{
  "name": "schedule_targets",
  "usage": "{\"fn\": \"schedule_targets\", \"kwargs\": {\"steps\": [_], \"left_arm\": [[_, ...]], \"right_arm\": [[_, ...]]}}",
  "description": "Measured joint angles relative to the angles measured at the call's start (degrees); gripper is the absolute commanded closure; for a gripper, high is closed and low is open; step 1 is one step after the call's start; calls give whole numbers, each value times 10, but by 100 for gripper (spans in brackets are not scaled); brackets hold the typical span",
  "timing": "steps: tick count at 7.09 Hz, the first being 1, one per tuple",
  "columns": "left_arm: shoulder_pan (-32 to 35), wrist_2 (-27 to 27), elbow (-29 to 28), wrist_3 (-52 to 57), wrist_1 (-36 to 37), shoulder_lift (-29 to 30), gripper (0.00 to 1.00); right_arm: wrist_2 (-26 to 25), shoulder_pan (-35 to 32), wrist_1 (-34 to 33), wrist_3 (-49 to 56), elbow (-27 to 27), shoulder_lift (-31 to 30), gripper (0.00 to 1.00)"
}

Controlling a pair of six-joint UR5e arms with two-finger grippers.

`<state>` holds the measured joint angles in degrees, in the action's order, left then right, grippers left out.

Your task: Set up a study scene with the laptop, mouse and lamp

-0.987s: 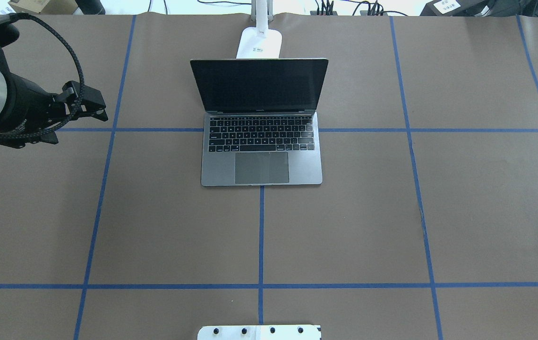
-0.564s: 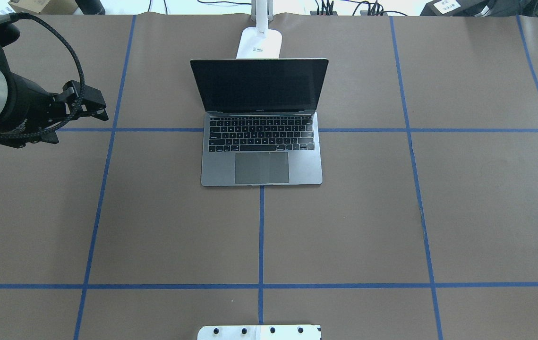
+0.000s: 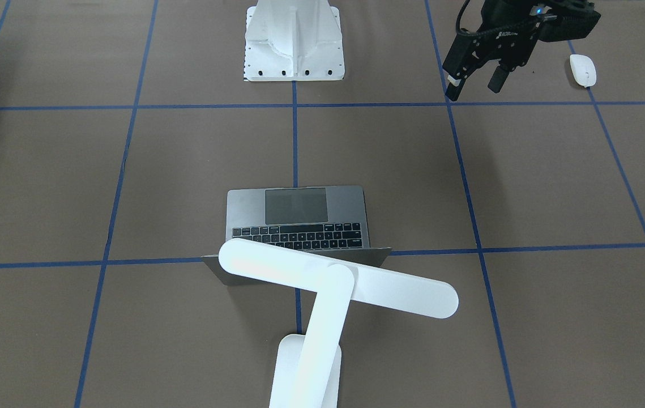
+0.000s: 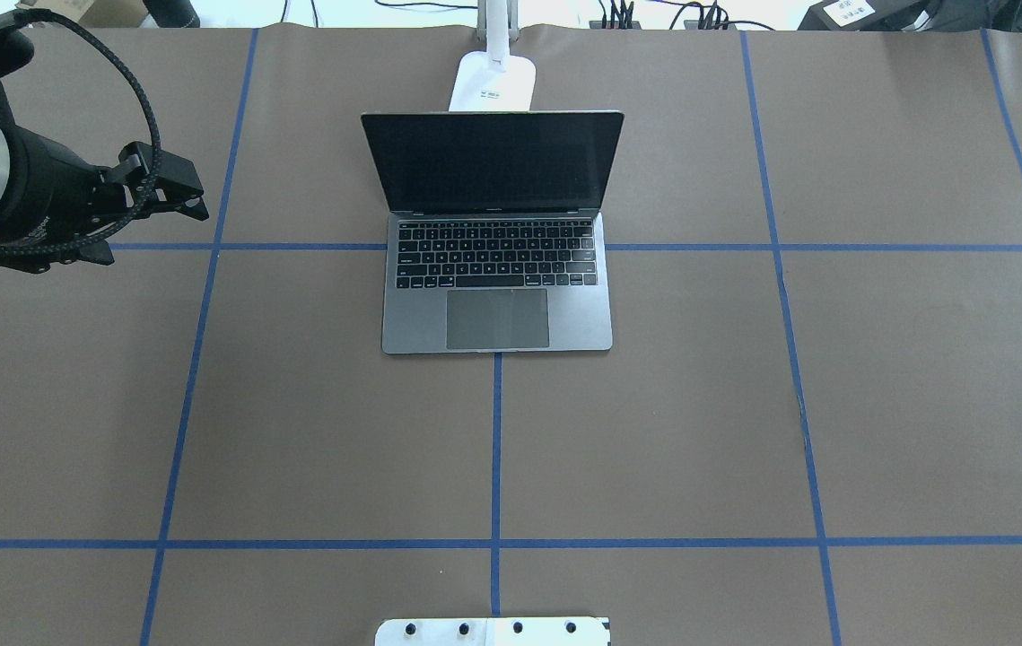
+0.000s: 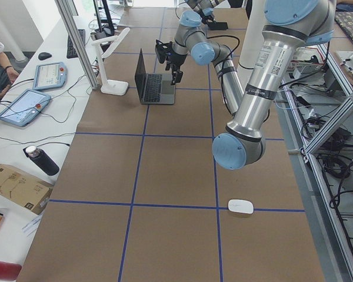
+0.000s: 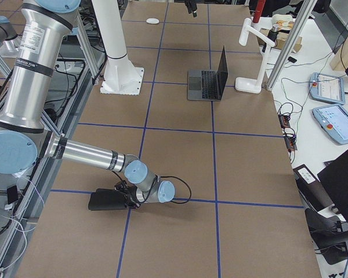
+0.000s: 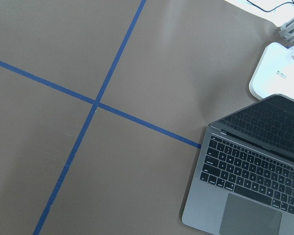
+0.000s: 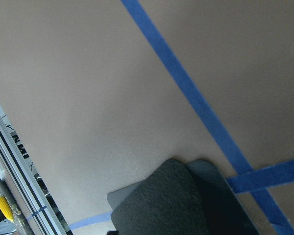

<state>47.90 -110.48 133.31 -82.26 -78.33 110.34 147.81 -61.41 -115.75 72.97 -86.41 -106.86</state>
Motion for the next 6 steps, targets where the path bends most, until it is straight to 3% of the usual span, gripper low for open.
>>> {"fn": "schedule_targets", "kwargs": {"steps": [2, 3, 4, 5, 6], "left_arm": [[1, 0, 0, 0, 0, 0, 0], [1, 0, 1, 0, 0, 0, 0], [2, 0, 2, 0, 0, 0, 0], [2, 0, 3, 0, 1, 0, 0], [2, 0, 3, 0, 1, 0, 0]], "right_arm": [[20, 13, 0, 0, 0, -2, 35], [23, 18, 0, 0, -1, -2, 56], [35, 22, 0, 0, -1, -2, 86], [37, 25, 0, 1, 0, -2, 100], [38, 27, 0, 1, 0, -2, 100]]}}
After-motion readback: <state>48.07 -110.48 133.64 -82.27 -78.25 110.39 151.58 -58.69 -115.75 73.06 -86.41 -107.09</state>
